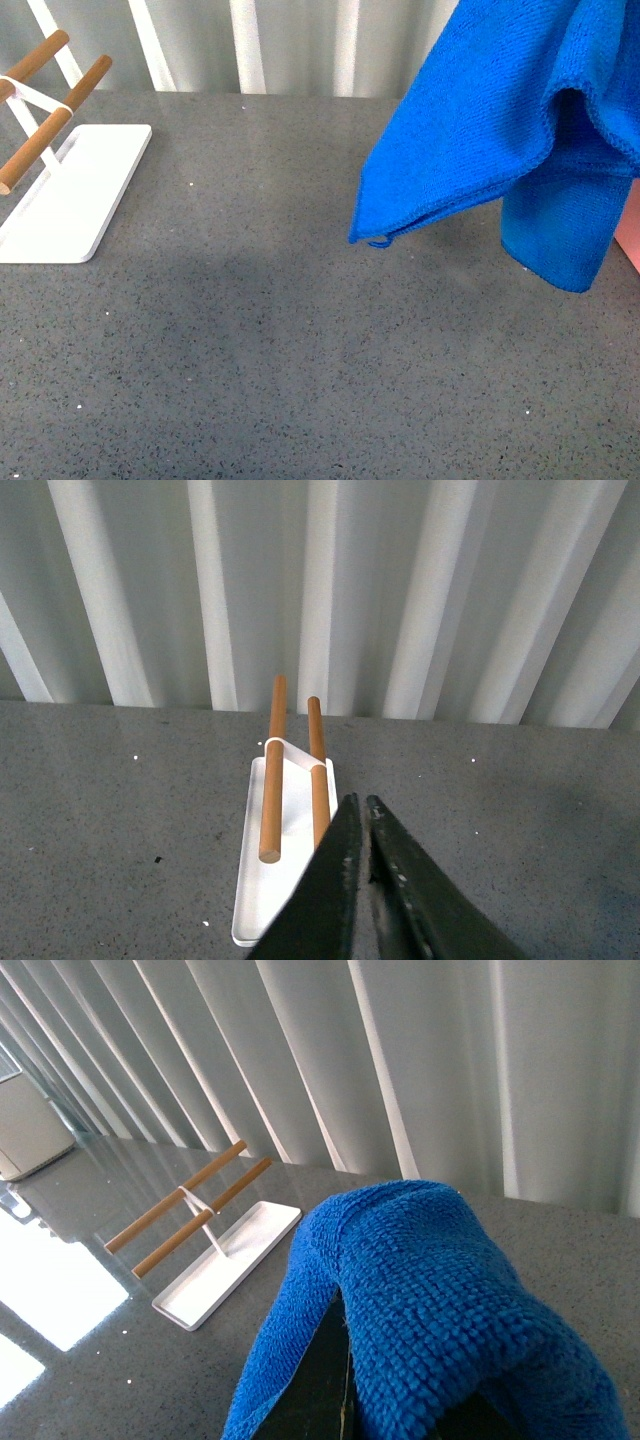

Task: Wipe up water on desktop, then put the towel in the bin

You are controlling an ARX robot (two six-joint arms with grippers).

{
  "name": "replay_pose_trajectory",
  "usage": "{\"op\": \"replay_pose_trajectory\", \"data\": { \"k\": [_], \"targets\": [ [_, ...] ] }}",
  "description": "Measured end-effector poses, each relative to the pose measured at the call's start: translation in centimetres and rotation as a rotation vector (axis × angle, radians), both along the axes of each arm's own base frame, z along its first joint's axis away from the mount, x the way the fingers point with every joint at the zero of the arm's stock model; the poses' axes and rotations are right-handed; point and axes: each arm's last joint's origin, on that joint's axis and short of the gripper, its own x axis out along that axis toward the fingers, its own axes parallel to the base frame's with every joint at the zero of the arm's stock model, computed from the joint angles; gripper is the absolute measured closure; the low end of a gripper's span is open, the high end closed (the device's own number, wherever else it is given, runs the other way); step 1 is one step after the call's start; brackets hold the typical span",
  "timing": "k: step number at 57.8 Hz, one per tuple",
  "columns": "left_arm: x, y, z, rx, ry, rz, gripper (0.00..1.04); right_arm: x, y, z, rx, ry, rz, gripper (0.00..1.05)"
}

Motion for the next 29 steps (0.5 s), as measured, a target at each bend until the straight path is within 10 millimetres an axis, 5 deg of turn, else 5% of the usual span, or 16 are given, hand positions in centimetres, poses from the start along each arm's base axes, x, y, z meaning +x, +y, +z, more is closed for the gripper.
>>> {"op": "replay_pose_trajectory", "data": {
  "k": [29],
  "targets": [
    [-2.8, -3.1, -1.9, -0.001, -0.006, -0.003, 1.01, 0.1, 0.5, 0.1, -0.012, 0.002, 0.017, 1.02]
  ]
}}
